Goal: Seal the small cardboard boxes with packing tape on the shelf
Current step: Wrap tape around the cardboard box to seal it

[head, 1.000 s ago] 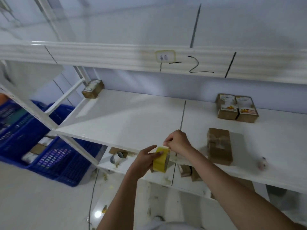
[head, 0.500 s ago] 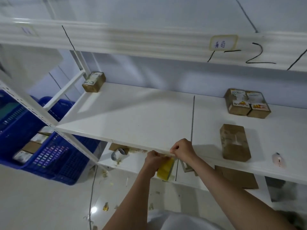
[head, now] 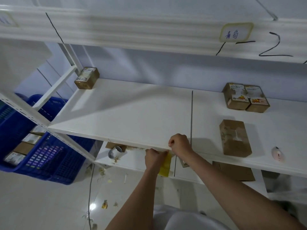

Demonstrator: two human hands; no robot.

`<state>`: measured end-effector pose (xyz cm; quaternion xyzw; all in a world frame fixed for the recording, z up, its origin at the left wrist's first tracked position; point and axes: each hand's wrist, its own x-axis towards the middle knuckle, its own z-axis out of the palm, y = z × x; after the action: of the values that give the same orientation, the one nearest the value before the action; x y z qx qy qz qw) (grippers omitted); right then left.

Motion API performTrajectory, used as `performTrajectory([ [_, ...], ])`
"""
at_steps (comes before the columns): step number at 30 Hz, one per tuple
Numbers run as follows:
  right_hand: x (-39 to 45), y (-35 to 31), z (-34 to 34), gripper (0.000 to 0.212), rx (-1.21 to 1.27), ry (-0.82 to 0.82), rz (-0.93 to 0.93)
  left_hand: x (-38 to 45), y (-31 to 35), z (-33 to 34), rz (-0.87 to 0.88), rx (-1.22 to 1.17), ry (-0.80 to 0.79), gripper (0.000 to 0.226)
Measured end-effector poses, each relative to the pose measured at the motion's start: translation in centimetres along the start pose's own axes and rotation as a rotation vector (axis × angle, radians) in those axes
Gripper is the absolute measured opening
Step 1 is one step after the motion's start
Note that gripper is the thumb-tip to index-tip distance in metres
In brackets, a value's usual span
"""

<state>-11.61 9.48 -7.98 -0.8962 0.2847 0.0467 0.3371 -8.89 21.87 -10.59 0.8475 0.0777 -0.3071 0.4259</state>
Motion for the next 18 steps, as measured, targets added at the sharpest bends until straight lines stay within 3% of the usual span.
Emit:
performTrajectory([
  [9,-1.1,-0.3,1.1,0.019,-0.197,0.09,-0.042,0.0,-0.1,0.3,-0.034,-0.044,-0.02,0.034],
  [12,-1.3,-0.1,1.3,0.007,-0.192,0.145,-0.079,-0.2,-0.2,0.2,-0.003,-0.026,-0.051,0.033],
  [14,-1.1,0.4,0.4,0.035,-0.162,0.161,-0.05,-0.3,-0.3,0.2,0.012,-0.005,-0.054,0.038],
  [18,0.3,2.1,-3.1,0.033,-0.088,0.247,0.033,-0.9,-0.6,-0.1,0.025,-0.01,-0.026,0.039],
])
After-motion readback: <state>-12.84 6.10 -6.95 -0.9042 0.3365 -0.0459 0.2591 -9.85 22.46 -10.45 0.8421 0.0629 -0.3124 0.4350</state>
